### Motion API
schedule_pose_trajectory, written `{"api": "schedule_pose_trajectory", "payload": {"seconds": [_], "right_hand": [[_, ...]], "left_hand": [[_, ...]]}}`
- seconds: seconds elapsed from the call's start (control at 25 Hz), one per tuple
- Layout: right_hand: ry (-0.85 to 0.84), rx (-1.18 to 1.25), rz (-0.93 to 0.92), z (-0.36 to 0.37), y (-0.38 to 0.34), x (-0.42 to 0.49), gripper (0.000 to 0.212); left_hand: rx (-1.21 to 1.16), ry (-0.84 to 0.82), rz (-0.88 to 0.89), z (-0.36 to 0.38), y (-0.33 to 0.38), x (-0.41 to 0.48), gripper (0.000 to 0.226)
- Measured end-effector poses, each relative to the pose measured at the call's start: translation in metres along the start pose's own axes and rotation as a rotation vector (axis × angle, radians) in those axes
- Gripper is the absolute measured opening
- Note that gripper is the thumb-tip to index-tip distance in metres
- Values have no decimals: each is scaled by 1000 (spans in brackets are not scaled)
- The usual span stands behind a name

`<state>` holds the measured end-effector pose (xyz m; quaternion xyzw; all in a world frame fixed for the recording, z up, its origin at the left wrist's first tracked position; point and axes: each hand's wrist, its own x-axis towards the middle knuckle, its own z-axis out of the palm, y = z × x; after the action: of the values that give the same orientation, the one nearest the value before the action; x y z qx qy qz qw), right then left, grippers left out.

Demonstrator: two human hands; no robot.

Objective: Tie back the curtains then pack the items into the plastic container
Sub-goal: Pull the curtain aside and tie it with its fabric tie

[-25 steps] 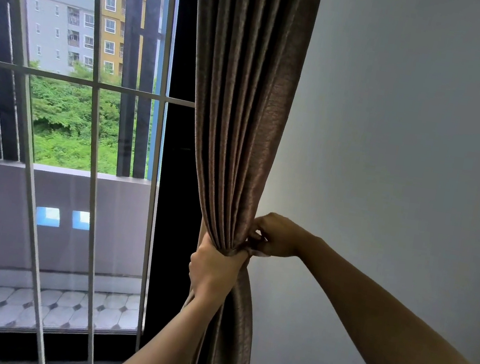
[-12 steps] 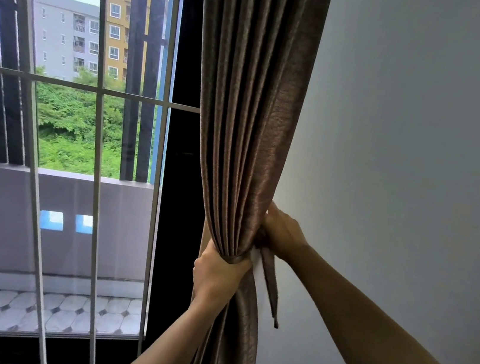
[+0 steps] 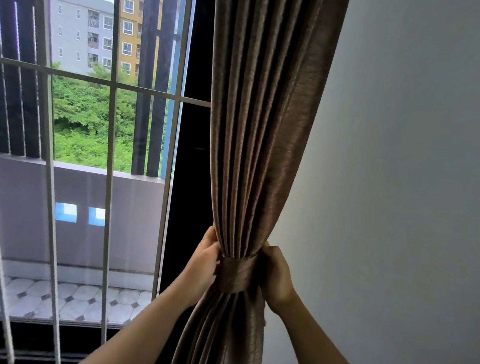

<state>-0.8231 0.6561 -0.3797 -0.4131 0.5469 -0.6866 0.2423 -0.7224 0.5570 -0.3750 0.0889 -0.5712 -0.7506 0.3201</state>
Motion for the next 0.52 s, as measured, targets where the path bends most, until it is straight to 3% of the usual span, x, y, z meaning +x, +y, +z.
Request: {"api": "schedule_pose_trajectory", "payload": {"seconds": [0.2,0.32,0.52], "right_hand": [[-145,-39,32,-5,1,7,46],[-172,-47,81,-5,-6,12,60],[-209,-92,108,-4,-9,15,63]], "left_hand": [[414,-107,-109,-22,8,24,43],[580,-160,-57,-31,15,29,55],[581,-197,-33,-31,23,34,36]]}}
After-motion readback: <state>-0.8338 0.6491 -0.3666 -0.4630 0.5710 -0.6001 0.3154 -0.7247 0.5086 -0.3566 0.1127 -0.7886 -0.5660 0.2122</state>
